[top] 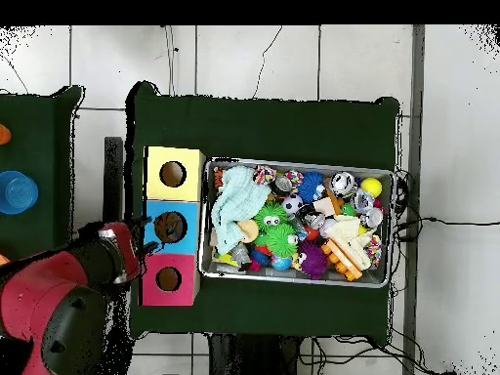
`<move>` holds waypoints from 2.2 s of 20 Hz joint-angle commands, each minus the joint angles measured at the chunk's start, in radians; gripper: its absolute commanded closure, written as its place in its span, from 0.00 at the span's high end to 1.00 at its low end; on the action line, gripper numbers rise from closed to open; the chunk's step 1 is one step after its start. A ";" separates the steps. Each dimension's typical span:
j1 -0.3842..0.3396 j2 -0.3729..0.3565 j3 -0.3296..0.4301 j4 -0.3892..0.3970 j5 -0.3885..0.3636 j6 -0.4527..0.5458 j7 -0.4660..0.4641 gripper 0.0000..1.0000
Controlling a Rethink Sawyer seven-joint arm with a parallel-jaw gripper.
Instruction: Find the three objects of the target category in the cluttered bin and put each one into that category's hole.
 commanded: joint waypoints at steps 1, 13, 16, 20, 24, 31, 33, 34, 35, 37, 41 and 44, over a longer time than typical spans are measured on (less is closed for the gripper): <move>-0.009 -0.007 0.167 0.118 -0.084 -0.094 -0.010 1.00; -0.032 -0.051 0.202 0.123 -0.098 -0.076 -0.025 1.00; -0.040 -0.067 0.213 0.136 -0.095 -0.084 -0.035 1.00; -0.056 -0.095 0.232 0.153 -0.099 -0.084 -0.054 1.00; -0.077 -0.136 0.255 0.172 -0.112 -0.071 -0.085 1.00; -0.104 -0.162 0.282 0.185 -0.151 -0.095 -0.091 1.00; -0.104 -0.156 0.283 0.180 -0.163 -0.099 -0.073 1.00; -0.103 -0.153 0.284 0.177 -0.169 -0.100 -0.065 1.00; -0.105 -0.152 0.286 0.176 -0.176 -0.104 -0.060 1.00; -0.110 -0.153 0.293 0.174 -0.191 -0.112 -0.057 1.00; -0.120 -0.162 0.304 0.173 -0.209 -0.112 -0.057 1.00; -0.121 -0.161 0.307 0.171 -0.218 -0.114 -0.047 1.00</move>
